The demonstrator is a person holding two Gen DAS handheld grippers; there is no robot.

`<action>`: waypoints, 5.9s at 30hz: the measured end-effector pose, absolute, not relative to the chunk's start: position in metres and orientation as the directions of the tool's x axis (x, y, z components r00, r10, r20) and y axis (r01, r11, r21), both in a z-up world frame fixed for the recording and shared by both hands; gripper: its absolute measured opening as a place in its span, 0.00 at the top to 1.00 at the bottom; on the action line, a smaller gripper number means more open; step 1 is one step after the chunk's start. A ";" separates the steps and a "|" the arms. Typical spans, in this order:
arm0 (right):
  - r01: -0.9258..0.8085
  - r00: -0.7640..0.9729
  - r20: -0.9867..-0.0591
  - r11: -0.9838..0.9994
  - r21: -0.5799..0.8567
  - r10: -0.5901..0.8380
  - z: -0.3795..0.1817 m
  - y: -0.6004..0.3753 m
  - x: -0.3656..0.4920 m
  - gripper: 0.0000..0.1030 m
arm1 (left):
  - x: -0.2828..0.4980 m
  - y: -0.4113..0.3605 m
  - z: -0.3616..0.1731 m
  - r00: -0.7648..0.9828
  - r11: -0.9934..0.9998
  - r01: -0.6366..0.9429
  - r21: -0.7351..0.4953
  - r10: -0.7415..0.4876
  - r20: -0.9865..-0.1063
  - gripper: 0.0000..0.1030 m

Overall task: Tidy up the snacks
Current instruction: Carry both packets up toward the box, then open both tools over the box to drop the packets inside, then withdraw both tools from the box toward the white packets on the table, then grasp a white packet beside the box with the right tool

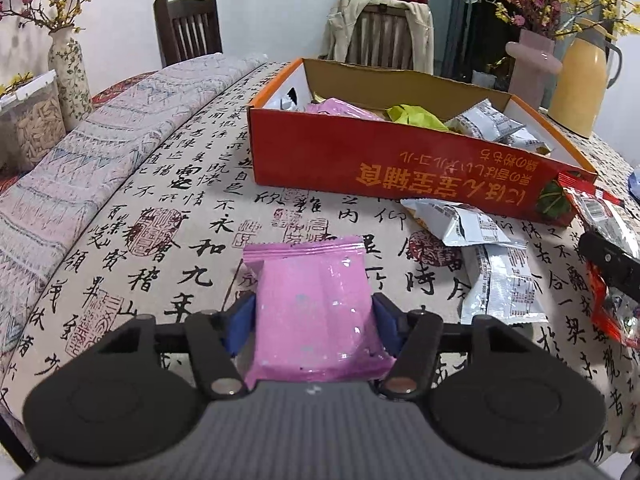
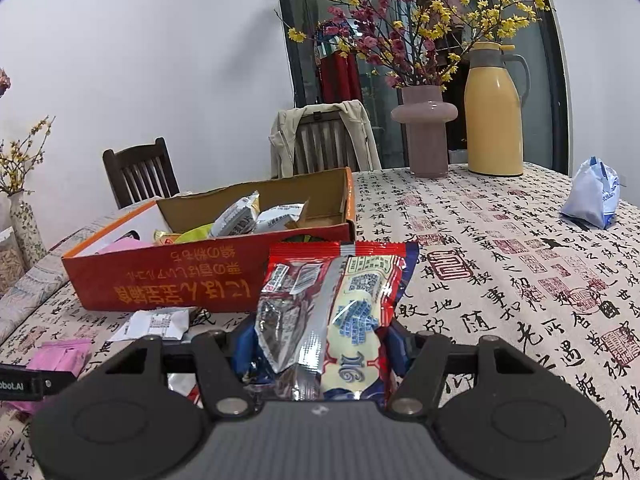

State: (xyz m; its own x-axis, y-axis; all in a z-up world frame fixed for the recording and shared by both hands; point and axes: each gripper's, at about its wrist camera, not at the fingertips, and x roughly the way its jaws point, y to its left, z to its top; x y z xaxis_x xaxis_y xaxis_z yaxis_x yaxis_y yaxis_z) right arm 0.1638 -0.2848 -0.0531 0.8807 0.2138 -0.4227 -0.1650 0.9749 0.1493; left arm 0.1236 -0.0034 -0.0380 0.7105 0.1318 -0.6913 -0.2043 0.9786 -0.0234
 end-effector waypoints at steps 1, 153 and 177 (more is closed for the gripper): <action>-0.166 0.881 -0.422 0.975 0.150 0.215 -0.053 -0.285 0.163 0.40 | 0.123 -0.002 -0.038 0.712 0.979 -0.203 -0.027 0.129 -0.690 0.39; -0.229 0.840 -0.473 0.964 0.136 0.266 -0.044 -0.258 0.174 0.00 | 0.148 0.043 -0.033 0.886 0.975 -0.172 -0.140 0.091 -0.454 0.00; -0.208 0.727 -0.668 0.978 0.008 0.161 -0.059 -0.187 0.190 0.00 | 0.145 0.047 -0.032 0.891 0.970 -0.170 -0.174 0.077 -0.447 0.00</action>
State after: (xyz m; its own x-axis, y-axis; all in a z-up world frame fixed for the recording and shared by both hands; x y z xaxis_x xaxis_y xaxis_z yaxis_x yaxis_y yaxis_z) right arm 0.1898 -0.1867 -0.0587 0.7270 0.1605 -0.6676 -0.2083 0.9780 0.0083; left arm 0.1446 0.0469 -0.0324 0.8914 0.0767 -0.4466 -0.1705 0.9699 -0.1738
